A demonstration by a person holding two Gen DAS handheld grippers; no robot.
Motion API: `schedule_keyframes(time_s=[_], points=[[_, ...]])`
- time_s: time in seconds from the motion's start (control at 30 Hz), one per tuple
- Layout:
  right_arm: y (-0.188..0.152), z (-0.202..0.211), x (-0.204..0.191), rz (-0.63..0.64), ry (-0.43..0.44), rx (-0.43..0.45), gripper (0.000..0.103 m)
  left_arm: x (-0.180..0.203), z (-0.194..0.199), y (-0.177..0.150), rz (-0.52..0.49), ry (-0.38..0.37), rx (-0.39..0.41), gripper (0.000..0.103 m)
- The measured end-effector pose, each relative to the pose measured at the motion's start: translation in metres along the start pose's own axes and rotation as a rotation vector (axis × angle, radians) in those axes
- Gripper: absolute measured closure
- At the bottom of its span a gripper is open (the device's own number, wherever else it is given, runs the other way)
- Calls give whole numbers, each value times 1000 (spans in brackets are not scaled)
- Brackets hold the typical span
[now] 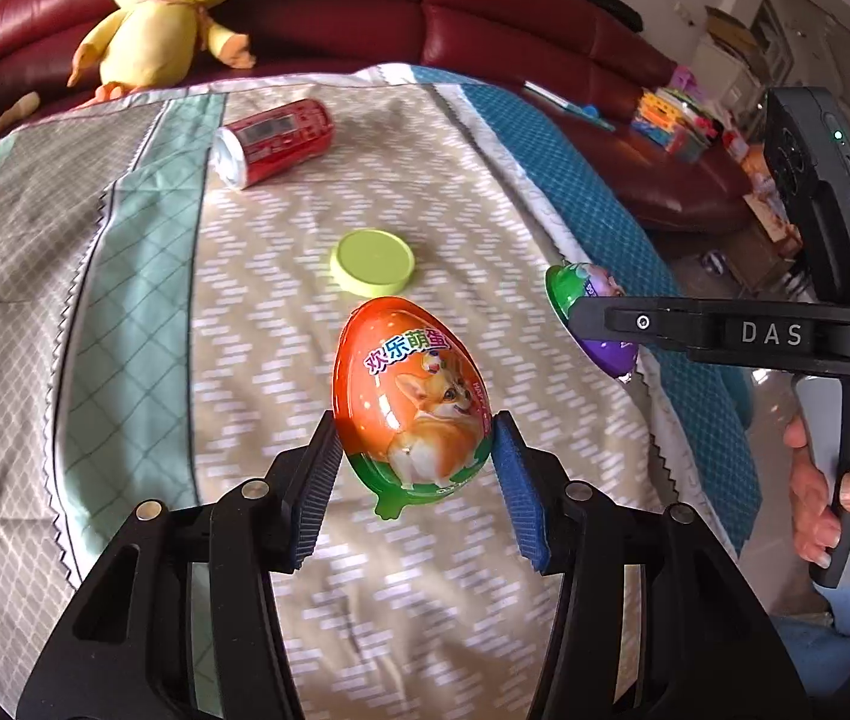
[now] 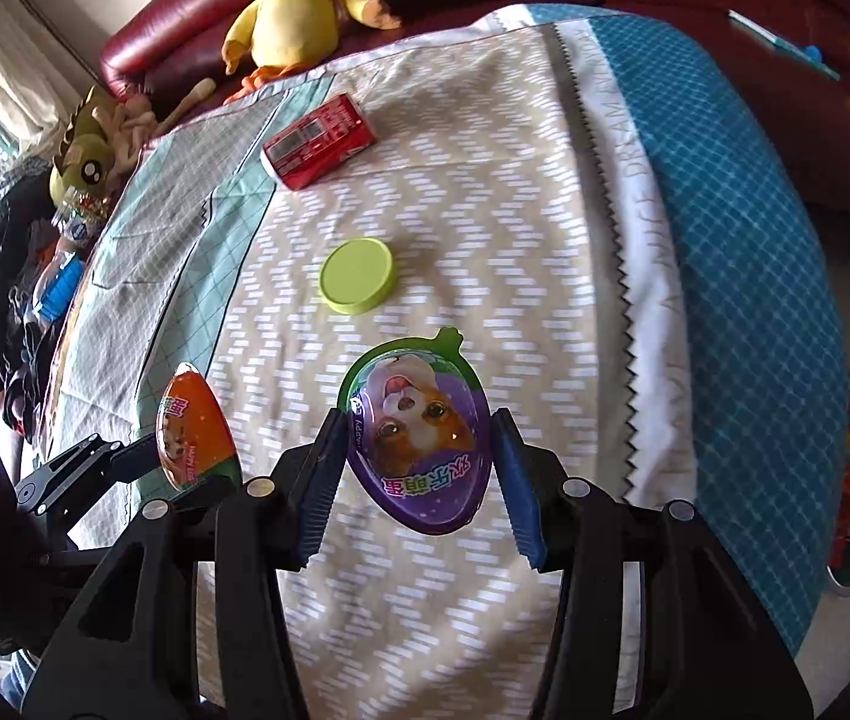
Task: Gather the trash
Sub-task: 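Carry both eggs over the teal bin and open both tools to drop them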
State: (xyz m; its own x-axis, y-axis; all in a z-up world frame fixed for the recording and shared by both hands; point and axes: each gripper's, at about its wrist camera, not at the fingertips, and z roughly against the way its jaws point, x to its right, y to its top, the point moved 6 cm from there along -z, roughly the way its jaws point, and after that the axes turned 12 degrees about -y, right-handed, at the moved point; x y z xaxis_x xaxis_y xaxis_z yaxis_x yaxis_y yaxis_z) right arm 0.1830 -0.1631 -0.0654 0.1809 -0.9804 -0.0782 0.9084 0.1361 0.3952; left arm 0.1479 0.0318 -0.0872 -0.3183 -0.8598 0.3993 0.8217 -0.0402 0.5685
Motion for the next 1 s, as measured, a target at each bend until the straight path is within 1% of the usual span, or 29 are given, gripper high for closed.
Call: schedule_keyframes(time_s=[0.2, 0.4, 0.73, 1.0], points=[[-11, 20, 67, -102, -43, 41, 56, 50, -31, 14, -71, -52, -31, 51], [-25, 33, 135, -203, -94, 61, 56, 100, -65, 23, -151, -100, -76, 51], [-52, 61, 238, -373, -132, 106, 56, 178, -119, 32, -268, -165, -165, 51], [-80, 87, 332, -510, -193, 150, 56, 256, -168, 36, -384, -223, -233, 51]])
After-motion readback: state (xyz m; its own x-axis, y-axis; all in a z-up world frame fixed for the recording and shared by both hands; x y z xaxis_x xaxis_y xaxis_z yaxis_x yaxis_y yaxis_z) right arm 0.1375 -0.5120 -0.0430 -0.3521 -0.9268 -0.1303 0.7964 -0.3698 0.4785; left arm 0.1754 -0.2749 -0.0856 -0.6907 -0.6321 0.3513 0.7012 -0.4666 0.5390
